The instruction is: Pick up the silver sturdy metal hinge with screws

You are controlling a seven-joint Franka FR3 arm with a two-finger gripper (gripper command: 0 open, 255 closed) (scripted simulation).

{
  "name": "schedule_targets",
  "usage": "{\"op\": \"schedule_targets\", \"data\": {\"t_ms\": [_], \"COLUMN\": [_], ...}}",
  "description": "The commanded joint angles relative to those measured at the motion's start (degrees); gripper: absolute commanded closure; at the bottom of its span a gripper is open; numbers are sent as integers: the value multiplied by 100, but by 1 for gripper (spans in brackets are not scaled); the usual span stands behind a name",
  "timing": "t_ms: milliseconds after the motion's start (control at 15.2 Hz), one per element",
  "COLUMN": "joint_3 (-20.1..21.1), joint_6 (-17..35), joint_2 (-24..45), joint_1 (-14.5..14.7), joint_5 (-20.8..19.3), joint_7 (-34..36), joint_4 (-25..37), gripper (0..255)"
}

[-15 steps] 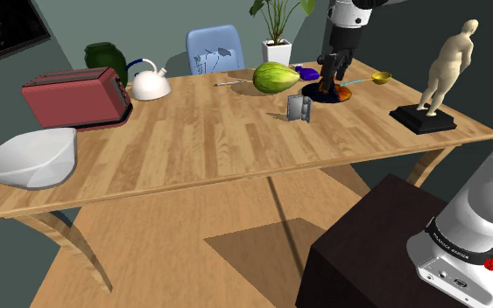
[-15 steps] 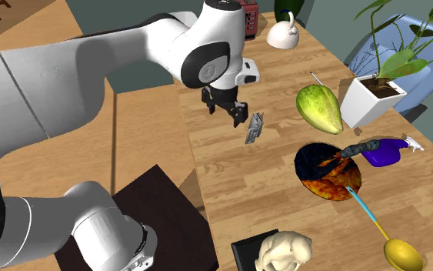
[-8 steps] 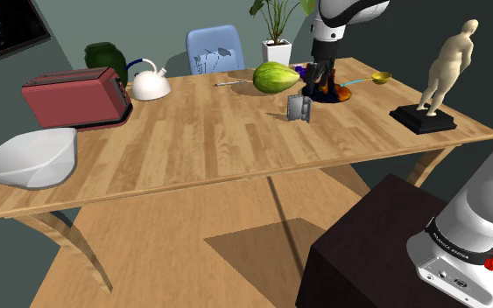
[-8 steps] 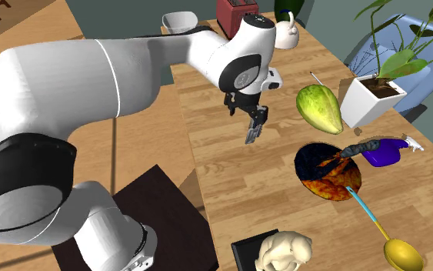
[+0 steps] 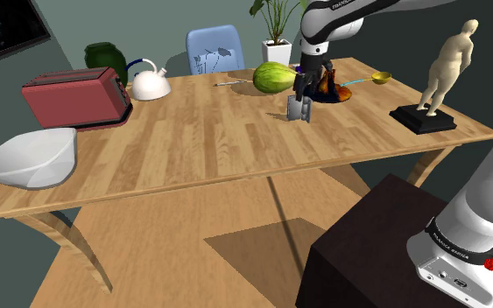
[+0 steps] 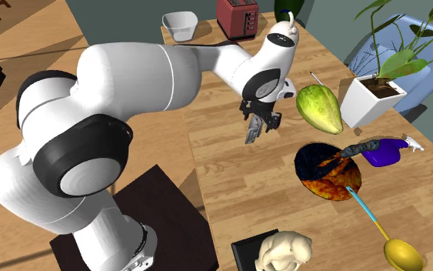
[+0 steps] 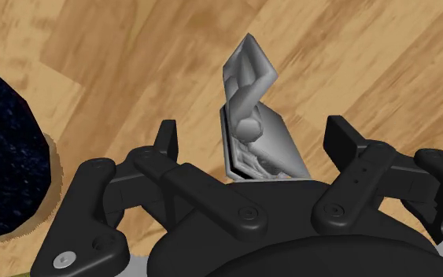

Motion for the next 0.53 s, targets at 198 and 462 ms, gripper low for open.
{"op": "schedule_targets", "data": {"t_ms": [198,462], "joint_3": [1,3], "joint_6": [361,414], "joint_2": [151,175], "joint_1": [-2,0], "joint_5": [21,23], "joint_7": [-26,-27], "joint_4": [-210,-240], "gripper": [0,255]}}
